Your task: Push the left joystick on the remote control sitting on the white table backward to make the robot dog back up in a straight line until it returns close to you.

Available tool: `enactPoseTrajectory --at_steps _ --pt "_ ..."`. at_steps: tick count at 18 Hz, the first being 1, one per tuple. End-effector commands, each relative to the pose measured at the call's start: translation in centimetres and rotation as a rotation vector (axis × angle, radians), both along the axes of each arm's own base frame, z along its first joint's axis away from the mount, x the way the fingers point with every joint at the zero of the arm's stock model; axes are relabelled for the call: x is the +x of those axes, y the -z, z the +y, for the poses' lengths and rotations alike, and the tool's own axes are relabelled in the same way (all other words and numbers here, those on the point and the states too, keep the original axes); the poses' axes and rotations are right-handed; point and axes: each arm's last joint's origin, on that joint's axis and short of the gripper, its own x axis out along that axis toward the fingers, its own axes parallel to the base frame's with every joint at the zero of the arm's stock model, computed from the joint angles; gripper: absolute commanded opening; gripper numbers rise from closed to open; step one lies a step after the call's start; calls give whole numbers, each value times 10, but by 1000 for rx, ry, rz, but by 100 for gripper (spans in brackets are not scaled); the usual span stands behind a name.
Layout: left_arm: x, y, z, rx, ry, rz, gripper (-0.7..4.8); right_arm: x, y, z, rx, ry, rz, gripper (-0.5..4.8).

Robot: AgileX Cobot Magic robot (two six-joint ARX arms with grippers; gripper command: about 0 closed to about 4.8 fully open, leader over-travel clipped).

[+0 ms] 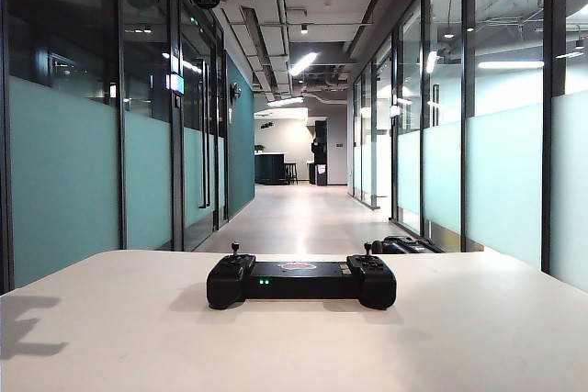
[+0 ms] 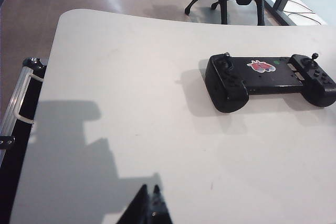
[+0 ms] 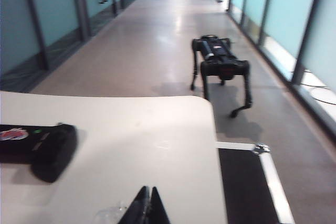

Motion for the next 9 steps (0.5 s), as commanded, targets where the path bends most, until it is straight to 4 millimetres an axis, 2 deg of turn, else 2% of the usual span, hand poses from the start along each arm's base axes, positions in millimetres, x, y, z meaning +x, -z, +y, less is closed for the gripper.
enactPoseTrajectory --at_steps 1,9 --pt "0 -2 0 -5 2 -12 -5 0 -5 -3 3 59 -40 -6" --pt "0 -2 0 -5 2 -12 -5 0 -5 -4 3 64 -39 -5"
